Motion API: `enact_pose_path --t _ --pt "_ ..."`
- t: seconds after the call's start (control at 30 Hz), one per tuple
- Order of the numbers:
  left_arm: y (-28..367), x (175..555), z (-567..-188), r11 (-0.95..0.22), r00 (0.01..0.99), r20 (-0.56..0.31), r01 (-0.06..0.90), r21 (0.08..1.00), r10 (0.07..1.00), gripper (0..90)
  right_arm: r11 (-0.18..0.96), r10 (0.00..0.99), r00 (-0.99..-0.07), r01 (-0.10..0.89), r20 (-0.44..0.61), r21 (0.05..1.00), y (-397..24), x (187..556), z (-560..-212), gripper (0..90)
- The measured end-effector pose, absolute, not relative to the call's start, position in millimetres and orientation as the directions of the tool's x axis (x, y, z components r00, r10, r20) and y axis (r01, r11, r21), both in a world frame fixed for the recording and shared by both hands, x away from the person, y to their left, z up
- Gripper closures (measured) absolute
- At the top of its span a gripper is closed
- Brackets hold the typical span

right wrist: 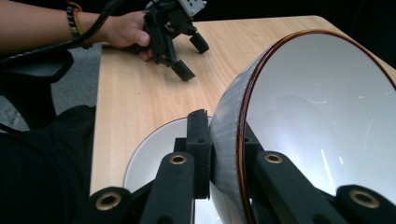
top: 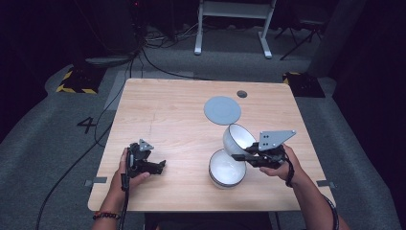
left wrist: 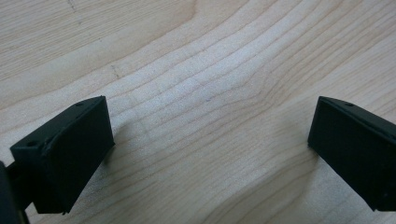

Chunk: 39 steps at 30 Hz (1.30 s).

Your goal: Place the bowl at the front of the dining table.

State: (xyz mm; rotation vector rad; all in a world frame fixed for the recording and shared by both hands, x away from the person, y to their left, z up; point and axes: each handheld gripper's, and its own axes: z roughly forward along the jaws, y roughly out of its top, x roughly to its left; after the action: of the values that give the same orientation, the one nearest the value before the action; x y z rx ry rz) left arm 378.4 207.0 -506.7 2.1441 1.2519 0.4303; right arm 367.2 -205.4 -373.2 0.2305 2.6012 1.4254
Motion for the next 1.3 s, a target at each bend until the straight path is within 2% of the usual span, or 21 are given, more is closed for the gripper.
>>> enact_pose_path --t 1.3 --pt "207 379 -507 -0.368 0.502 -0.023 0.664 0.651 0.865 0.2 0.548 0.382 -0.919 0.141 -0.097 0.825 -205 427 -379 82.3"
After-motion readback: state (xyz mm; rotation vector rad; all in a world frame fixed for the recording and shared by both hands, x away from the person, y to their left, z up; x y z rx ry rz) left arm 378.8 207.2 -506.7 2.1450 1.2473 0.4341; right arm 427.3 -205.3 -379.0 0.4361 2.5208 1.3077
